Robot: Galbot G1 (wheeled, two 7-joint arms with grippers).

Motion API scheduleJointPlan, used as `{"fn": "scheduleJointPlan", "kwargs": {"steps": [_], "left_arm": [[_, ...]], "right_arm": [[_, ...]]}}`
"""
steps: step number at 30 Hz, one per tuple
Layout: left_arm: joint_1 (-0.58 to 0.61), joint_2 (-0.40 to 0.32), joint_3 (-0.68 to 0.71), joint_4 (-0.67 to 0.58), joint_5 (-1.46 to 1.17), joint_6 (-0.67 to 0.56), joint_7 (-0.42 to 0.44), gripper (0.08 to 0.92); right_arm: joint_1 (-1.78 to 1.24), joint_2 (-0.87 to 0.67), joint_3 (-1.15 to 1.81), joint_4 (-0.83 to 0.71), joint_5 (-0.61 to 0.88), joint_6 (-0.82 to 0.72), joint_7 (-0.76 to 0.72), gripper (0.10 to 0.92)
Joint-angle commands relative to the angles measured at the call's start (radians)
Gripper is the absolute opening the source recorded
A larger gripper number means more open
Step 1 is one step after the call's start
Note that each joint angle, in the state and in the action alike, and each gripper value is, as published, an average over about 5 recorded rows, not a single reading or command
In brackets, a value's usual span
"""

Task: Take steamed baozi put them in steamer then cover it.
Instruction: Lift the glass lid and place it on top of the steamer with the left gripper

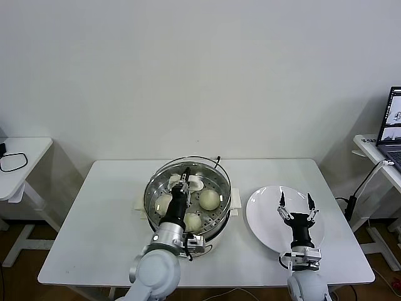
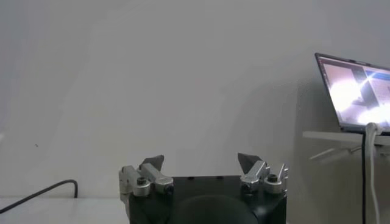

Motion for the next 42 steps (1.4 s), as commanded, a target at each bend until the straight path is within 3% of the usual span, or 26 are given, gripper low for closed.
{"fn": "scheduleJointPlan", "kwargs": {"steps": [1,42], "left_arm": [[-0.015,-0.026,0.034,0.069,0.117,0.019,0.042,0.193],[-0.030,-0.024,0.017,0.095,0.153,-0.021,0.076,0.193]], "right_arm": [[0.002,0.003,0.002,0.001,-0.002,-0.003,0.001,0.823],[-0.003,0.007,0.030,-0.005,0.004,0.006,0.000,0.823]]}}
